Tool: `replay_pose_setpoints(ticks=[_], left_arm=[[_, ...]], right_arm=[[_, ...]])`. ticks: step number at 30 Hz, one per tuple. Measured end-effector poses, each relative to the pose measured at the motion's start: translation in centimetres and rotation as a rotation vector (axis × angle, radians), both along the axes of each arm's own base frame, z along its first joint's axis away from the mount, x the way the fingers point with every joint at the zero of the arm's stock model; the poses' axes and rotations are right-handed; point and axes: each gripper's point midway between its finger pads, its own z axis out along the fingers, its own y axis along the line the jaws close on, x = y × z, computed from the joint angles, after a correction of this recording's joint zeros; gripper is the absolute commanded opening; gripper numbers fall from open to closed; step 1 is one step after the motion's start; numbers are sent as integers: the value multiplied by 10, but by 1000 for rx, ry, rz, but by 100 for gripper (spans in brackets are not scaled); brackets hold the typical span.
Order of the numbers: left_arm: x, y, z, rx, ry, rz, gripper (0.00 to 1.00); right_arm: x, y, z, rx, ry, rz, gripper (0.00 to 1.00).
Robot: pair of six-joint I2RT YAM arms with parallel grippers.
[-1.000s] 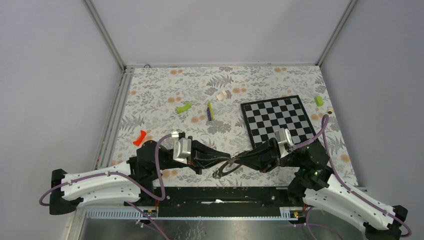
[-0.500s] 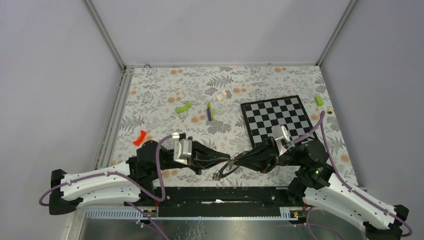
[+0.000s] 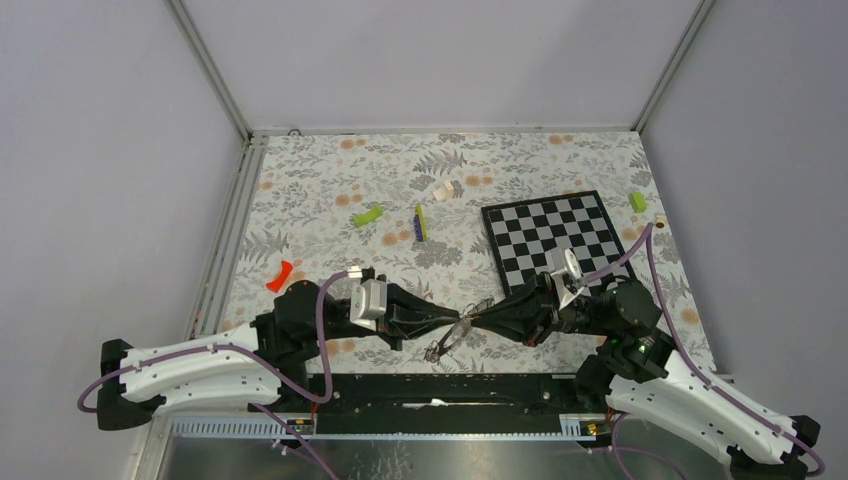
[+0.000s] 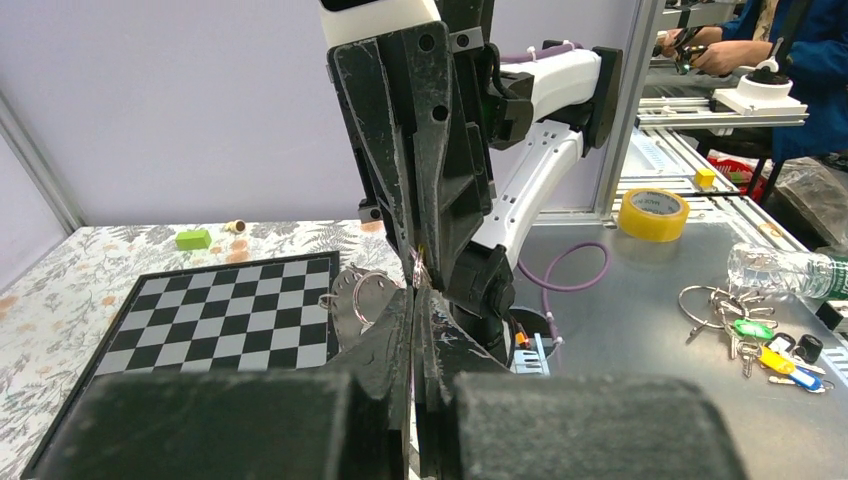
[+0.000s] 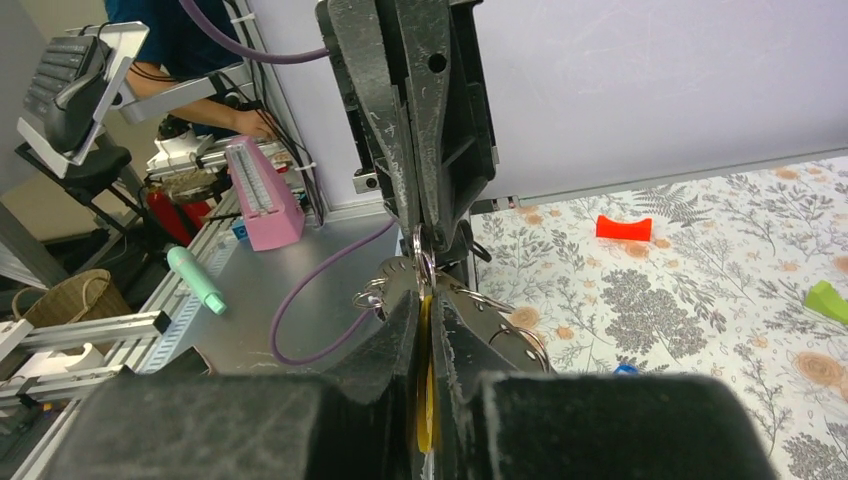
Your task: Remove the keys from the keyring
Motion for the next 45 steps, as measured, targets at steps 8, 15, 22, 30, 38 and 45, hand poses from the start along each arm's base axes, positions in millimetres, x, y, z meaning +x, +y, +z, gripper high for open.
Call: replay_pose_setpoints(ticks=[8, 15, 22, 30, 38, 45], left_arm=[[1, 1, -2, 7, -9, 8, 0], [4, 3, 1, -1, -15, 22, 0], [5, 5, 2, -2, -19, 34, 0], [7, 6, 2, -4, -26, 44, 0], [9, 8, 2, -2, -24, 58, 0], [7, 11, 4, -6, -24, 57, 0]], right_arm=[[7, -1, 2, -2, 73, -41, 0], [15, 0, 6, 23, 187, -80, 0], [19, 0, 8, 38, 277, -98, 0], [23, -1, 12, 68, 352, -119, 0], [26, -2, 13, 78, 359, -139, 0], [13, -11, 14, 82, 214, -107, 0]])
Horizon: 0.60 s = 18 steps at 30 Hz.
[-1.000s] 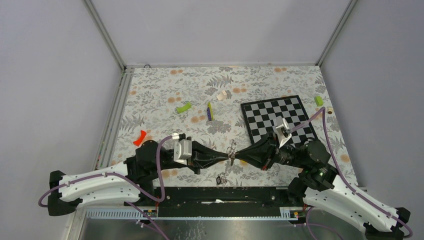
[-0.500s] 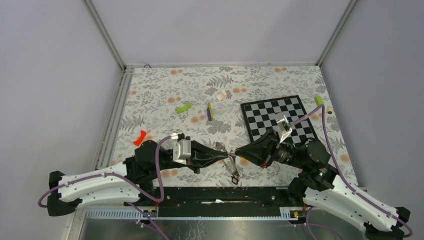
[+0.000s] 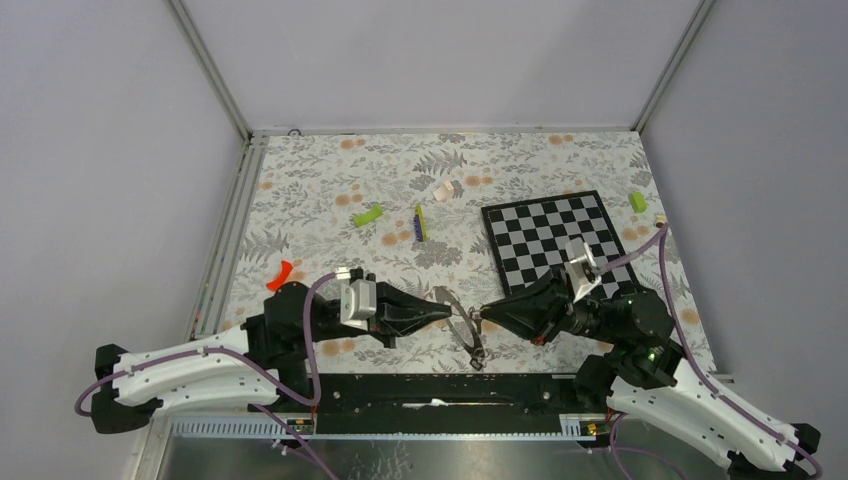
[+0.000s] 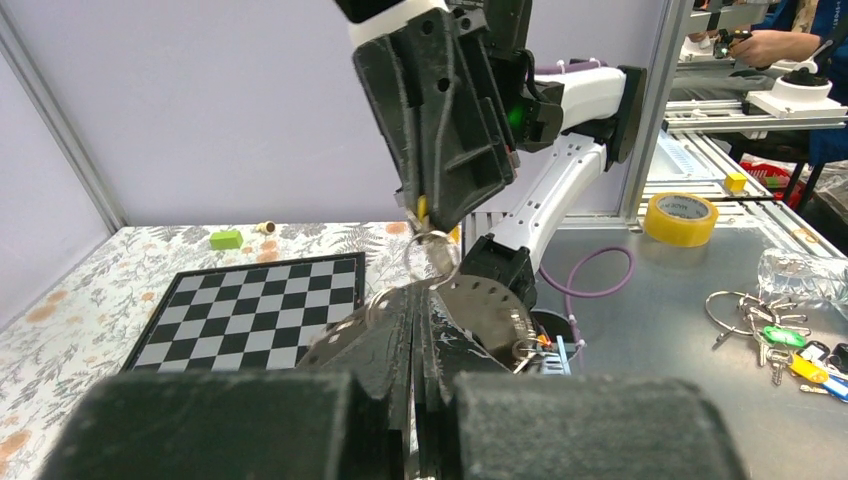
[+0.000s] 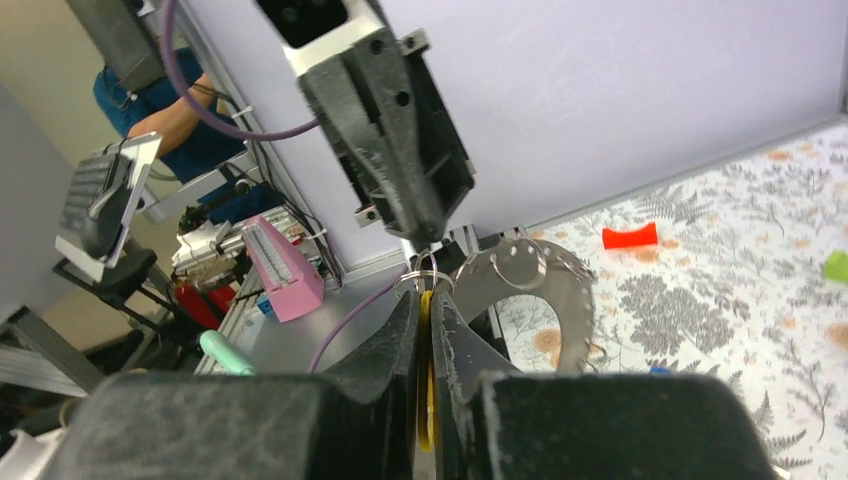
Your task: Remove the keys from the keyring
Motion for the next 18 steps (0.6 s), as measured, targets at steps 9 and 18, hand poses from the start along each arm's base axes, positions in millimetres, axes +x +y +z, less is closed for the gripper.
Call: replay_pose_setpoints(ticks=[9, 18], left_arm=[[-2, -1, -1, 4, -2, -11, 0], [-2, -3, -4, 16, 2, -15, 13]], right_arm=[[-9, -5, 5, 14, -126, 16, 0], [-11, -2, -2, -21, -201, 37, 0]])
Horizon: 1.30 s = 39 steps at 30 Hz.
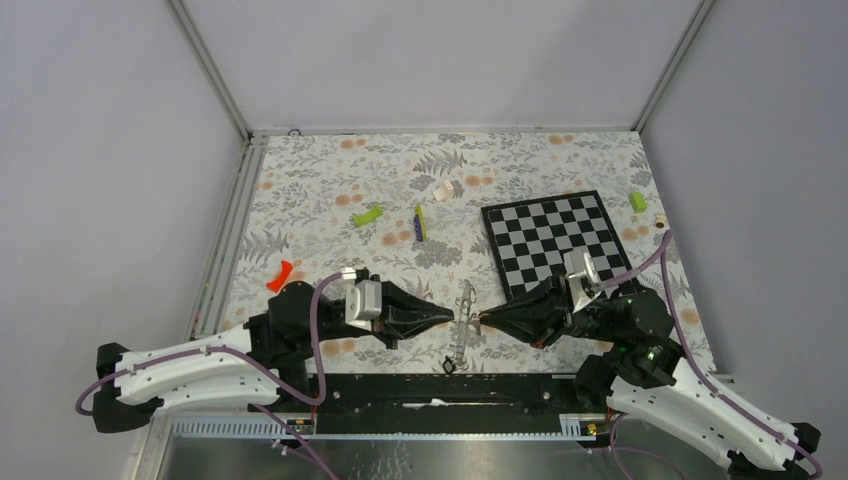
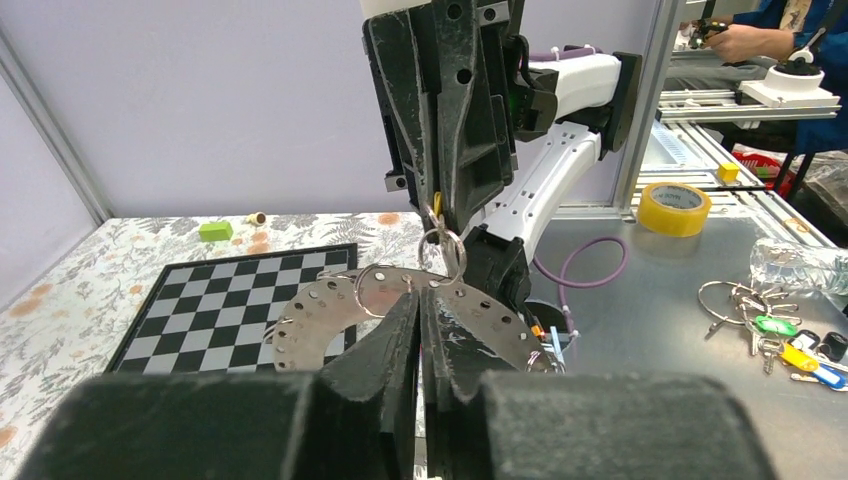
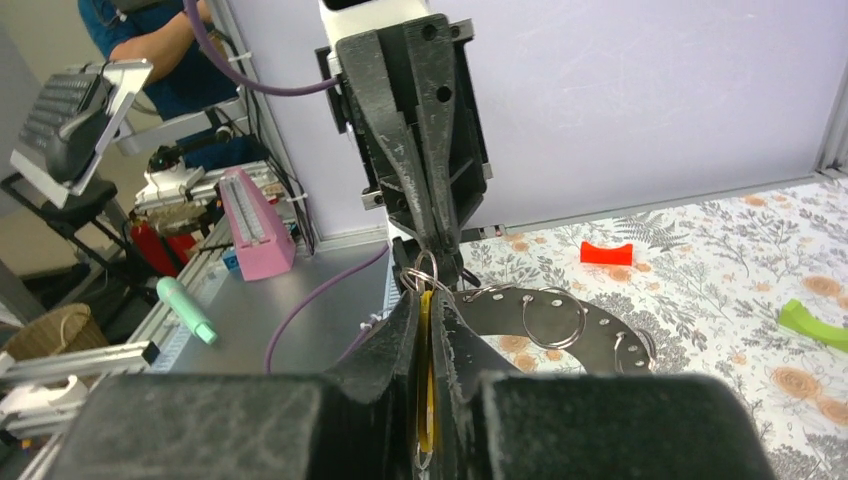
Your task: Remove the keys from the keyring
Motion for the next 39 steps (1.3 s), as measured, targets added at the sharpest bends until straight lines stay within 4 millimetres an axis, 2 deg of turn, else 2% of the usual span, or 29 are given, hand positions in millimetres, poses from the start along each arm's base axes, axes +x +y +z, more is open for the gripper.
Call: replay_pose_setpoints(ticks=[4, 8, 17, 22, 30, 39], left_arm=[[-1, 0, -1, 2, 9, -2, 27], [-2, 3, 1, -4, 17, -7, 34], [-11, 4, 5, -9, 3, -53, 38], [-14, -2, 17, -13, -14, -78, 42], [-11, -5, 19, -9, -46, -68, 47], [-7, -6, 24, -15, -70, -49, 50]], right_arm=[[-6, 0, -1, -13, -63, 27, 0], [-12, -1, 1, -16, -123, 58, 0], [-14, 2, 11, -3, -154, 76, 0], [-7, 4, 17, 4, -121, 47, 0], [3, 2, 31, 15, -76, -12, 0], [7, 3, 28, -7, -27, -25, 0]])
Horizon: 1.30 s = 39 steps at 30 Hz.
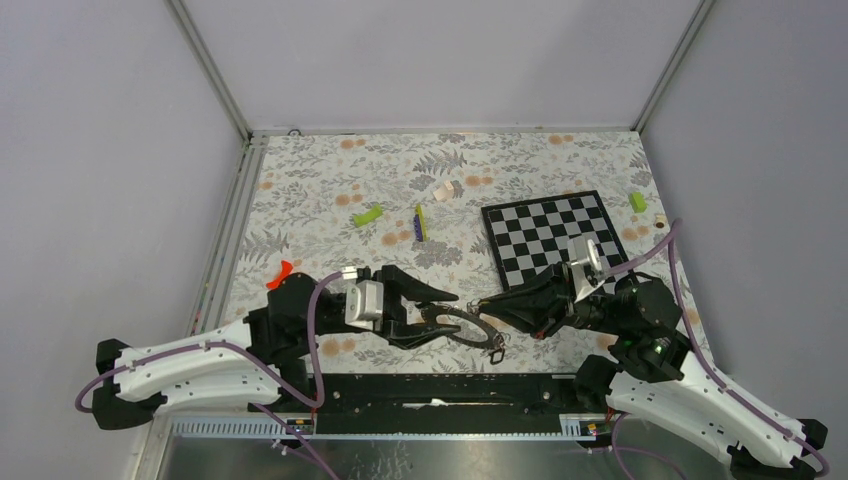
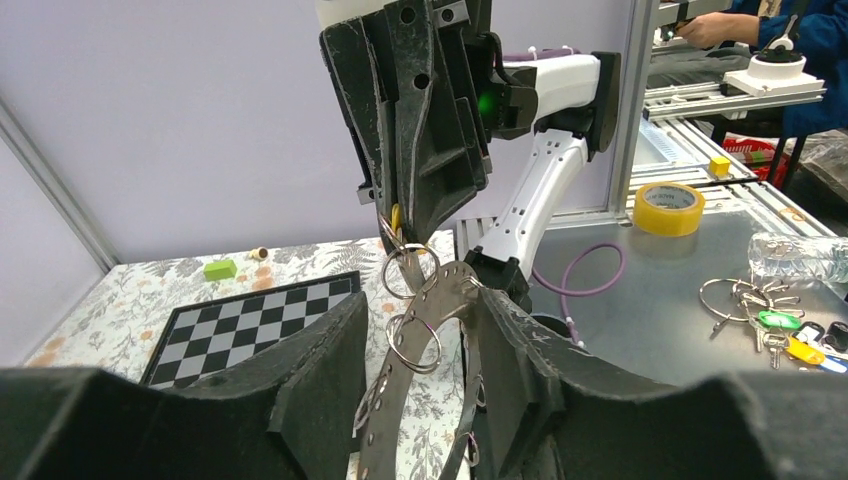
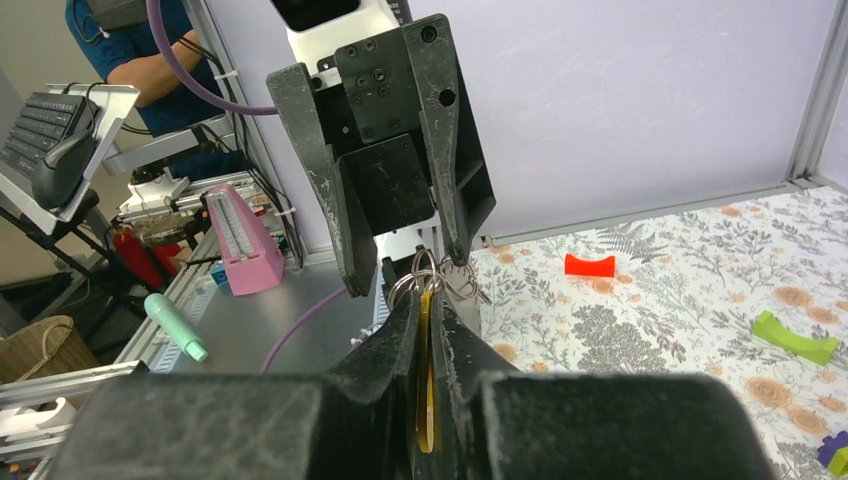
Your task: Remove the keys from the keyring
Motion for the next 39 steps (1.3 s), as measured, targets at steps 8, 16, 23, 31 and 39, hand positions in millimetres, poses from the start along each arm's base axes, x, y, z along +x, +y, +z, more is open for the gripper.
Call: replay_pose_setpoints(ticks=[8, 16, 23, 31, 39], left_arm=[[3, -10, -5, 26, -3, 1, 58], [4, -18, -13, 53, 4, -10, 59], [4, -20, -11, 43, 1, -10, 55], [6, -26, -17, 59, 9, -11, 47], [5, -26, -17, 57, 15, -13, 22]], right_arm=[[0, 1, -4, -21, 32, 4, 0], [0, 2, -1, -17, 45, 9, 0], [0, 3, -1, -14, 53, 13, 0], [0, 3, 2, -4, 57, 18, 0], [-1, 3, 3, 0, 57, 19, 0]])
